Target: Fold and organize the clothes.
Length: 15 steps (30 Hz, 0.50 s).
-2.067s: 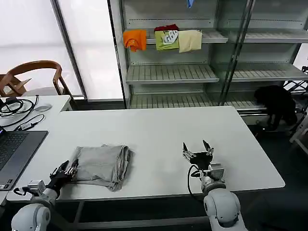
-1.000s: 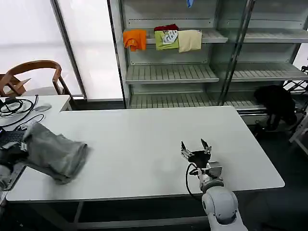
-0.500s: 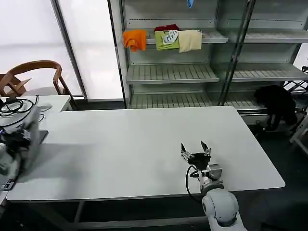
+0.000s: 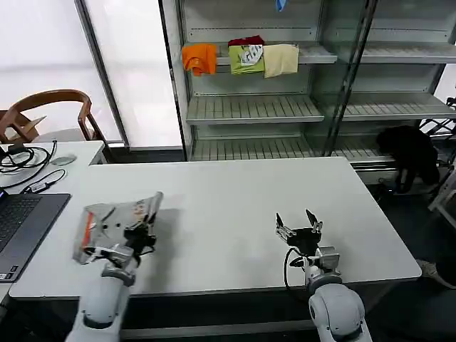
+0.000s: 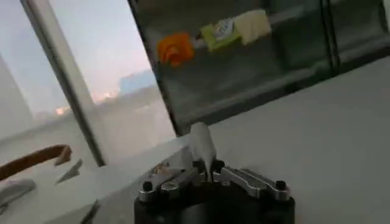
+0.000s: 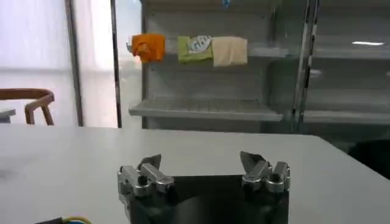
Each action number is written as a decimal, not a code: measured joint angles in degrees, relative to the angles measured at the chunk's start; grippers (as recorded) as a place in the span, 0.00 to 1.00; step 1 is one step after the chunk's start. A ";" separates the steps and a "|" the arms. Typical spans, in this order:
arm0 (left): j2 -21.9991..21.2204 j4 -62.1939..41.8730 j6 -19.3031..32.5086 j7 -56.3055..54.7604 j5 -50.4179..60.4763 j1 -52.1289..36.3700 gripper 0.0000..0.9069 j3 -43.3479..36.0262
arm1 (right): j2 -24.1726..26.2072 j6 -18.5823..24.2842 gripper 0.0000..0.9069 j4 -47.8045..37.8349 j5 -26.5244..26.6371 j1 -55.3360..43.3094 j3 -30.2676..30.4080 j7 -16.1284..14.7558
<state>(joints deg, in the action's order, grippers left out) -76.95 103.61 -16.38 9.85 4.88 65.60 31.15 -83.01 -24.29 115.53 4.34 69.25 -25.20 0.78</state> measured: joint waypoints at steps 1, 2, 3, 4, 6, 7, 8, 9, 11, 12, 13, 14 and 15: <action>-0.84 -0.06 -0.18 -0.80 -0.98 -0.39 0.02 -1.37 | -0.02 -0.15 1.00 0.24 0.00 0.00 0.05 -0.02; -1.64 -0.14 -0.41 -1.59 -2.02 -0.81 0.02 -2.75 | -0.11 -0.36 1.00 0.56 -0.01 0.02 0.13 -0.09; -2.48 -0.33 -0.75 -2.50 -3.22 -1.31 0.02 -4.29 | -0.19 -0.56 1.00 0.86 0.01 0.03 0.31 -0.21; -3.21 -0.52 -1.10 -3.31 -4.25 -1.77 0.39 -5.65 | -0.27 -0.77 1.00 1.14 0.05 0.04 0.44 -0.31; -4.82 -1.09 -1.91 -4.98 -6.32 -2.85 1.00 -8.40 | -0.42 -1.20 1.00 1.65 0.16 0.10 0.72 -0.52; -5.57 -1.42 -2.33 -5.78 -7.25 -3.43 1.00 -9.63 | -0.50 -1.44 1.00 1.87 0.22 0.15 0.84 -0.59; -6.36 -1.80 -2.77 -6.64 -8.21 -4.04 1.00 -10.77 | -0.66 -1.75 1.00 2.09 0.32 0.18 1.02 -0.71; -7.27 -2.26 -3.36 -7.57 -9.31 -4.77 1.00 -12.04 | -0.81 -2.01 1.00 2.22 0.45 0.19 1.27 -0.82; -8.82 -3.09 -4.28 -9.00 -11.19 -5.92 1.00 -14.14 | -1.12 -2.63 1.00 2.36 0.73 0.19 1.64 -0.98; -9.70 -3.41 -4.76 -9.88 -12.22 -6.51 1.00 -15.12 | -1.30 -3.03 1.00 2.43 0.79 0.19 1.81 -1.09; -10.36 -3.58 -5.19 -10.56 -13.13 -7.00 1.00 -15.96 | -1.47 -3.42 1.00 2.55 0.84 0.19 1.99 -1.22; -10.91 -3.68 -5.65 -11.22 -14.13 -7.40 1.00 -16.71 | -1.63 -3.83 1.00 2.68 0.90 0.20 2.15 -1.37; -11.45 -3.68 -6.16 -12.05 -15.47 -7.71 1.00 -17.33 | -1.74 -4.25 1.00 2.81 0.92 0.21 2.27 -1.50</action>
<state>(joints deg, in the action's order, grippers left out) -88.40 99.92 -22.55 -2.21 -10.58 57.88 13.82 -84.75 -28.53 118.33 5.26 69.46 -22.93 -0.72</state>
